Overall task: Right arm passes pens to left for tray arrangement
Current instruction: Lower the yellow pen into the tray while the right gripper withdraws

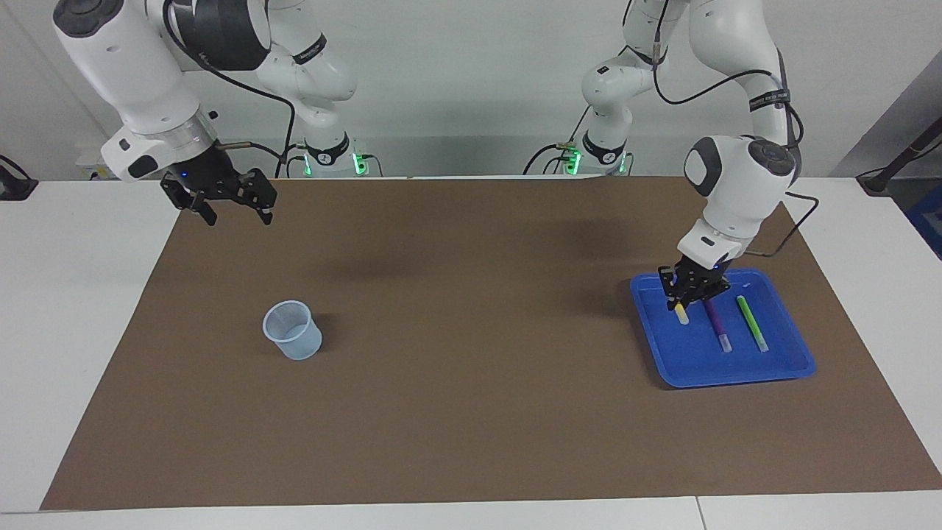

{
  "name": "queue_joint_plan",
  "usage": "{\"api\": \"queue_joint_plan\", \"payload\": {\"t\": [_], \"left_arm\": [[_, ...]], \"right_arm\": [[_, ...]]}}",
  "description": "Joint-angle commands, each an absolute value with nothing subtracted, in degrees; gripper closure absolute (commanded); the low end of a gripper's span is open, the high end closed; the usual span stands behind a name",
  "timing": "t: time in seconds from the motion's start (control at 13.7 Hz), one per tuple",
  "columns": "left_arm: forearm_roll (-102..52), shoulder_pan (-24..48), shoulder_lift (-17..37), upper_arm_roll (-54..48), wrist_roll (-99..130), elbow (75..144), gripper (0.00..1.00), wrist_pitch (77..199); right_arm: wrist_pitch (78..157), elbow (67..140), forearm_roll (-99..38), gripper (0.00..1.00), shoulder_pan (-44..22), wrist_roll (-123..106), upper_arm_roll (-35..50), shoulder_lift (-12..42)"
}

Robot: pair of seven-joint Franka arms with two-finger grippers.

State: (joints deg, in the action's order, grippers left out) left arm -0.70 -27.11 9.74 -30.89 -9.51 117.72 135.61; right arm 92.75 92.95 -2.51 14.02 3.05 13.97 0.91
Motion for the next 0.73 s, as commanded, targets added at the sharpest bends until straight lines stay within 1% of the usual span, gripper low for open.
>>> {"api": "queue_joint_plan", "payload": {"t": [0.0,0.07,0.22,0.37,0.66], "left_arm": [[1.0,-28.2,13.8,-30.8,-9.1,115.0,1.0,134.0],[0.9,-28.0,13.8,-30.8,-6.3,114.5,1.0,131.0],[1.0,-27.3,14.8,-30.7,-2.6,113.3,1.0,130.1],[1.1,-27.4,18.4,-30.7,-2.5,111.5,1.0,130.3],[3.7,-27.2,18.9,-30.4,0.7,111.3,1.0,130.4]], "right_arm": [[92.6,94.3,-1.5,0.0,15.3,2.2,14.9,-0.9],[93.1,94.4,-1.5,0.0,15.0,2.5,14.9,-0.9],[93.3,94.4,-1.5,0.0,14.9,2.5,14.9,-0.9],[92.8,94.5,-1.5,0.0,15.3,2.4,14.9,-1.0],[92.9,94.4,-1.5,0.0,15.5,1.9,14.8,-1.0]]}}
